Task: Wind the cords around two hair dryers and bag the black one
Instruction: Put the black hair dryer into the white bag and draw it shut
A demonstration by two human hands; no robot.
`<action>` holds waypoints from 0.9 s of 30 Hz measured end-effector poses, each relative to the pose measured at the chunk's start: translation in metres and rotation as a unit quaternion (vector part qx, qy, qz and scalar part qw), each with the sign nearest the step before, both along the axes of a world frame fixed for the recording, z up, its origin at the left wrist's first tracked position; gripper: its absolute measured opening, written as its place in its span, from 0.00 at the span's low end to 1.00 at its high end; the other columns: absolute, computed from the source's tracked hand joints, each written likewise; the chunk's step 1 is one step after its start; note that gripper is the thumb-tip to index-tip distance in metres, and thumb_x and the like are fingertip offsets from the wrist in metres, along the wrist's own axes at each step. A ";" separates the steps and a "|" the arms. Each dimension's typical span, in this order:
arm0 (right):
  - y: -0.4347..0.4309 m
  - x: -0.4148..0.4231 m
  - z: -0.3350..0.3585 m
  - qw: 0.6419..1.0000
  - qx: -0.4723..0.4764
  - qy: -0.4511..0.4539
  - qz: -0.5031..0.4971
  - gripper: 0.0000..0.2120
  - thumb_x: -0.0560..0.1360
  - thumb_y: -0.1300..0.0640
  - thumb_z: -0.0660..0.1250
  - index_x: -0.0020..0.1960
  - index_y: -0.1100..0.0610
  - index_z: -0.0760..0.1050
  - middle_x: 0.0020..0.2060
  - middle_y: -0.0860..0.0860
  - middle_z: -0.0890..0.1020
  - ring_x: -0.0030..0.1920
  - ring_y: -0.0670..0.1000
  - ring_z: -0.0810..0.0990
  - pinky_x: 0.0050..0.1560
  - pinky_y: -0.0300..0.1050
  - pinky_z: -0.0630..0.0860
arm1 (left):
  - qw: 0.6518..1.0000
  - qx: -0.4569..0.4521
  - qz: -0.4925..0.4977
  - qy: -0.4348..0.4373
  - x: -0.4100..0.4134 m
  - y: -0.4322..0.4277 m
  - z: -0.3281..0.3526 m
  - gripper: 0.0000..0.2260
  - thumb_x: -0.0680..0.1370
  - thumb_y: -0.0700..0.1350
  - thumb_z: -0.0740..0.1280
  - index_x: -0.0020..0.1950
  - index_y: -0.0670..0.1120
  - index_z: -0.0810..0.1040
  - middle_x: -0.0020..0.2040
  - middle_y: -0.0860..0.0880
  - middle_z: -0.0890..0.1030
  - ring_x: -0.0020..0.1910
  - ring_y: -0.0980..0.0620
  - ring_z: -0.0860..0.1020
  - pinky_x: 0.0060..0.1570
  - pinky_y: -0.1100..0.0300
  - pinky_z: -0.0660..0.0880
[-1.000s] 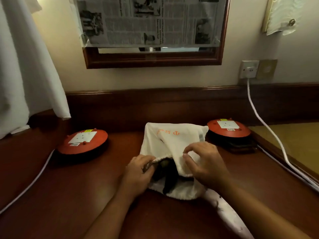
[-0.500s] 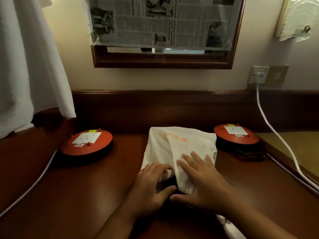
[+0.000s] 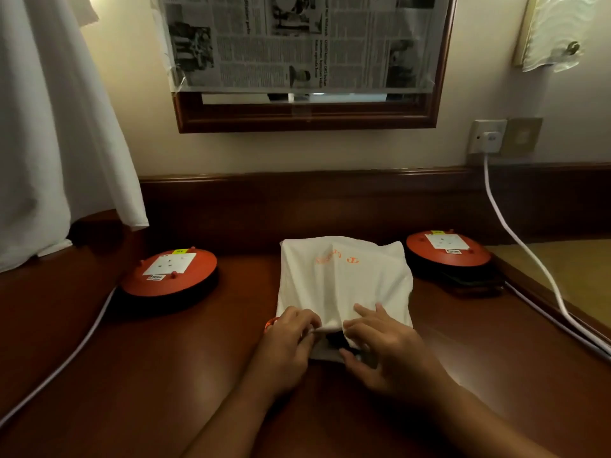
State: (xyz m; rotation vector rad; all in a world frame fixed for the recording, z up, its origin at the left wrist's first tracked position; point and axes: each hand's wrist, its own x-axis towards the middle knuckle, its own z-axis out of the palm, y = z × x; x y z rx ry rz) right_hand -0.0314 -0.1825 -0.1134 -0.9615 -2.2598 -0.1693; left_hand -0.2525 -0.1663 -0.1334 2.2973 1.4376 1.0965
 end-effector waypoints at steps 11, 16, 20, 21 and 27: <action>0.026 0.030 -0.004 1.000 0.008 0.020 -0.008 0.05 0.74 0.61 0.71 0.44 0.58 0.75 0.39 0.50 0.76 0.40 0.51 0.76 0.38 0.51 0.76 | 1.000 -0.007 0.017 0.013 0.001 -0.011 0.005 0.03 0.80 0.52 0.67 0.53 0.59 0.76 0.50 0.63 0.76 0.52 0.61 0.73 0.51 0.59 0.71; 0.026 0.043 0.006 0.993 -0.044 0.112 -0.006 0.16 0.69 0.52 0.79 0.51 0.55 0.77 0.50 0.46 0.78 0.50 0.43 0.77 0.51 0.36 0.74 | 0.976 0.139 0.118 0.116 0.009 -0.024 0.014 0.06 0.77 0.56 0.67 0.52 0.59 0.79 0.53 0.60 0.78 0.58 0.53 0.74 0.54 0.49 0.66; 0.021 0.069 -0.002 0.992 -0.051 0.081 -0.082 0.26 0.69 0.51 0.77 0.65 0.52 0.74 0.67 0.50 0.72 0.69 0.49 0.69 0.67 0.47 0.71 | 0.958 0.212 0.127 0.144 0.048 -0.043 0.024 0.07 0.77 0.53 0.68 0.55 0.58 0.79 0.52 0.59 0.80 0.60 0.52 0.75 0.58 0.44 0.62; 0.022 0.072 -0.006 0.989 -0.047 0.073 -0.117 0.28 0.68 0.53 0.76 0.66 0.52 0.73 0.68 0.51 0.72 0.70 0.51 0.68 0.67 0.51 0.71 | 0.953 0.219 0.127 0.164 0.057 -0.047 0.024 0.08 0.77 0.53 0.67 0.56 0.57 0.79 0.52 0.59 0.81 0.62 0.52 0.75 0.59 0.40 0.62; 0.047 0.068 -0.001 0.959 -0.071 0.142 -0.233 0.21 0.72 0.49 0.71 0.64 0.49 0.73 0.55 0.47 0.80 0.56 0.52 0.77 0.53 0.54 0.75 | 0.932 0.161 0.208 0.248 0.068 -0.057 0.033 0.13 0.73 0.53 0.70 0.58 0.58 0.81 0.56 0.58 0.83 0.67 0.50 0.77 0.65 0.24 0.54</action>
